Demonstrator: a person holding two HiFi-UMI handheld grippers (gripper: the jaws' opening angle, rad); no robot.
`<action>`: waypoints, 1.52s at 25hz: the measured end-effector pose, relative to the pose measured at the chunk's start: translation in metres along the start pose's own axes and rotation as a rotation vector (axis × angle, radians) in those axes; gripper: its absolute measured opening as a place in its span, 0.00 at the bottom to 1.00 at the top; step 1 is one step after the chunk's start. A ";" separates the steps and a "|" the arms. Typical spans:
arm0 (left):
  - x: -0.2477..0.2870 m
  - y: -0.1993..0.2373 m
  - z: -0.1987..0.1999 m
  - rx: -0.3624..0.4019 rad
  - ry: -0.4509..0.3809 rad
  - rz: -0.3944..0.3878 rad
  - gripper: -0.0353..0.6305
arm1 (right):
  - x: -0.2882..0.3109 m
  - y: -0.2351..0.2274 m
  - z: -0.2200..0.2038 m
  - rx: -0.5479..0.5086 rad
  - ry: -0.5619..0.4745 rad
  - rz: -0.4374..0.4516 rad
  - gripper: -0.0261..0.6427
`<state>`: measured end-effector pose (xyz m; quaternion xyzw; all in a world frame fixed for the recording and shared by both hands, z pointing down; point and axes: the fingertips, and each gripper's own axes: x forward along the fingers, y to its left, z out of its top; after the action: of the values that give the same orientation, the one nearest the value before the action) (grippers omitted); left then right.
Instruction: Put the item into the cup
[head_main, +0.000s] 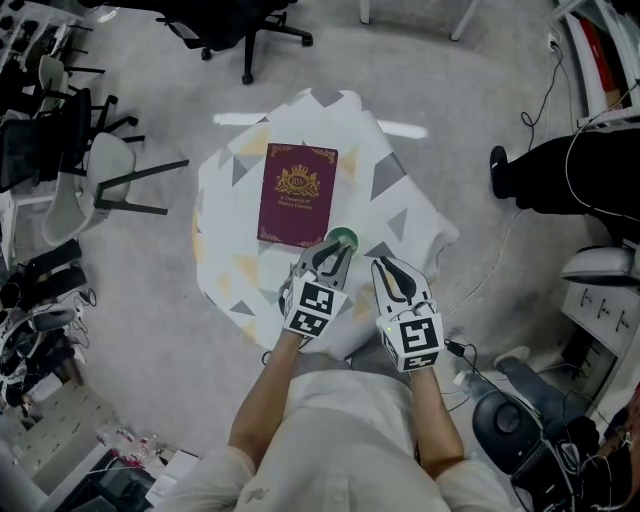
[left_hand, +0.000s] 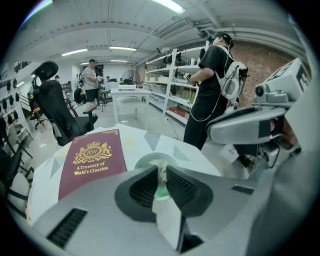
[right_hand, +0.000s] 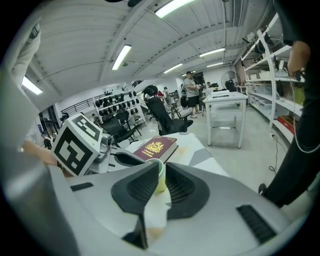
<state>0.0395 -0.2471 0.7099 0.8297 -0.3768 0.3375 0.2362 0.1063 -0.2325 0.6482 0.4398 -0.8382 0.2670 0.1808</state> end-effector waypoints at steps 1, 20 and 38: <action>0.000 0.000 0.000 0.001 0.002 0.001 0.15 | 0.000 0.000 0.000 0.000 0.001 -0.001 0.11; -0.006 -0.003 0.003 0.043 0.014 0.004 0.21 | -0.011 0.002 0.002 0.010 -0.022 -0.041 0.11; -0.062 -0.011 0.046 0.108 -0.174 -0.036 0.24 | -0.041 0.024 0.023 -0.020 -0.092 -0.123 0.11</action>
<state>0.0353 -0.2419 0.6321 0.8740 -0.3620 0.2798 0.1636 0.1071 -0.2086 0.6005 0.5006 -0.8196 0.2264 0.1623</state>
